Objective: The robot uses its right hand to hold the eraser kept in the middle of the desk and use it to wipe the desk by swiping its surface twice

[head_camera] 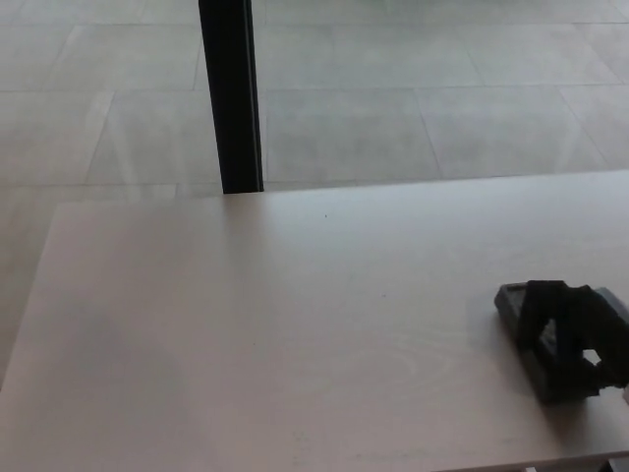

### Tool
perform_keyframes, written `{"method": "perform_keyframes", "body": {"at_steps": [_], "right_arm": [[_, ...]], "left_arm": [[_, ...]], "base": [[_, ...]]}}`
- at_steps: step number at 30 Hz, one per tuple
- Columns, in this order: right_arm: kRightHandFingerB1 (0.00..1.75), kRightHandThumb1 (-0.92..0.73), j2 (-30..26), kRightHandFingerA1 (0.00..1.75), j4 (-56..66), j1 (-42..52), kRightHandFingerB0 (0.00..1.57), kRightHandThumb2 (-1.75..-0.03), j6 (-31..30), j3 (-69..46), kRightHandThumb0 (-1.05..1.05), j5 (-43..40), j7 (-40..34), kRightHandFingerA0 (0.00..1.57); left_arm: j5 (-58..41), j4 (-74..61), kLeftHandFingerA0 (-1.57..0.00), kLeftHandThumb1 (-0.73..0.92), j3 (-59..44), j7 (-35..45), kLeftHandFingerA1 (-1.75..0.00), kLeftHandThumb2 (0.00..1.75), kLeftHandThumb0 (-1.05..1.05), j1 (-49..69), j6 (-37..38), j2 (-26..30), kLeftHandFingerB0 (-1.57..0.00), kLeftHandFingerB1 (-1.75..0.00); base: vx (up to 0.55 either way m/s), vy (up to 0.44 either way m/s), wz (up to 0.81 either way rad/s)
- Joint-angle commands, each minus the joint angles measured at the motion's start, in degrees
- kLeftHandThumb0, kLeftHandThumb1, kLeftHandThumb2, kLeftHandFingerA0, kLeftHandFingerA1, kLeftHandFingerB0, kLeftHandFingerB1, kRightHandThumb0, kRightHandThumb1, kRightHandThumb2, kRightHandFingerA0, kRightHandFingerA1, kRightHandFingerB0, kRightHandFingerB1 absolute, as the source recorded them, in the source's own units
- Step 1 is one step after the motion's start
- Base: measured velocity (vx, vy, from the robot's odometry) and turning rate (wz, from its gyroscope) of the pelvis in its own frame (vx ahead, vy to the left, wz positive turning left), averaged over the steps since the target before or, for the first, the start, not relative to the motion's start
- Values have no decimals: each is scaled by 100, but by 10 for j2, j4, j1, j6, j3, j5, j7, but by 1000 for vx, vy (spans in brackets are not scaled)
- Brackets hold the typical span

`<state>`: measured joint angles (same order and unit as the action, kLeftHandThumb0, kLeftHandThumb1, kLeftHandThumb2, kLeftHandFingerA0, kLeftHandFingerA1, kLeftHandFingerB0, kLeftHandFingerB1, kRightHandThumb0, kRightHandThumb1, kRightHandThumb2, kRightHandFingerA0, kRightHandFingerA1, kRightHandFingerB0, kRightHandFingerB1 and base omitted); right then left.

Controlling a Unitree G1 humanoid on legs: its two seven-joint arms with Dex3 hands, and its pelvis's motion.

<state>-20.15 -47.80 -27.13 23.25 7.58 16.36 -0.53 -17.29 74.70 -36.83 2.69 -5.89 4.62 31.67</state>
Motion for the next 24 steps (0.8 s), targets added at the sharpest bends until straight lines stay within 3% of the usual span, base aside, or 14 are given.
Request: {"method": "perform_keyframes", "body": {"at_steps": [1,7,12,13,16,17,18,20,21,22,24], "right_arm": [[161,-48,-26,175,-36,32,73,-124,-21,-26,-26,-13,-2,84],[158,-55,-47,174,-80,39,73,-109,-11,-48,-27,-14,-25,82],[156,-52,-57,173,-114,42,77,-111,-5,-65,-24,-22,-37,85],[156,-64,-60,173,-109,49,73,-89,-16,-73,-29,-27,-36,82],[156,-62,-65,173,-117,51,71,-91,-6,-79,-27,-28,-37,82],[150,-58,-67,173,-122,51,66,-90,1,-81,-26,-29,-38,96],[156,-61,-70,174,-125,51,71,-92,1,-83,-27,-31,-36,81],[155,-56,-72,175,-134,49,65,-100,-6,-88,-21,-37,-30,92],[155,-54,-73,174,-137,48,69,-102,-7,-88,-23,-37,-30,79],[155,-64,-69,173,-137,46,68,-85,-5,-89,-28,-41,-30,80],[155,-64,-65,173,-135,45,68,-85,-3,-92,-28,-45,-29,80]], "left_arm": [[-5,-1,-79,88,-1,-5,-62,66,-66,7,14,3,-66,-54],[-10,-2,-75,89,-5,1,-62,67,-66,12,15,1,-62,-53],[-9,-1,-76,89,-5,-5,-60,66,-66,17,15,0,-64,-53],[-12,0,-76,88,-9,-5,-62,66,-66,16,13,-1,-65,-54],[-14,-2,-76,89,-10,-5,-62,66,-65,18,14,-1,-64,-54],[-13,-2,-75,89,-10,-3,-62,66,-66,19,16,-1,-63,-54],[-12,-2,-76,90,-9,-4,-62,67,-66,20,16,0,-63,-54],[-11,-3,-74,90,-7,-6,-61,67,-65,18,12,2,-62,-54],[-11,-2,-74,90,-7,-5,-61,67,-66,17,11,2,-61,-53],[-12,-1,-75,90,-7,-4,-60,66,-66,15,10,3,-62,-53],[-12,-1,-75,90,-6,-5,-60,66,-66,14,9,2,-62,-53]], "base": [[0,0,0],[0,0,0],[0,0,0],[0,0,0],[0,0,0],[0,0,0],[0,0,0],[0,0,0],[0,0,0],[0,0,0],[0,0,0]]}}
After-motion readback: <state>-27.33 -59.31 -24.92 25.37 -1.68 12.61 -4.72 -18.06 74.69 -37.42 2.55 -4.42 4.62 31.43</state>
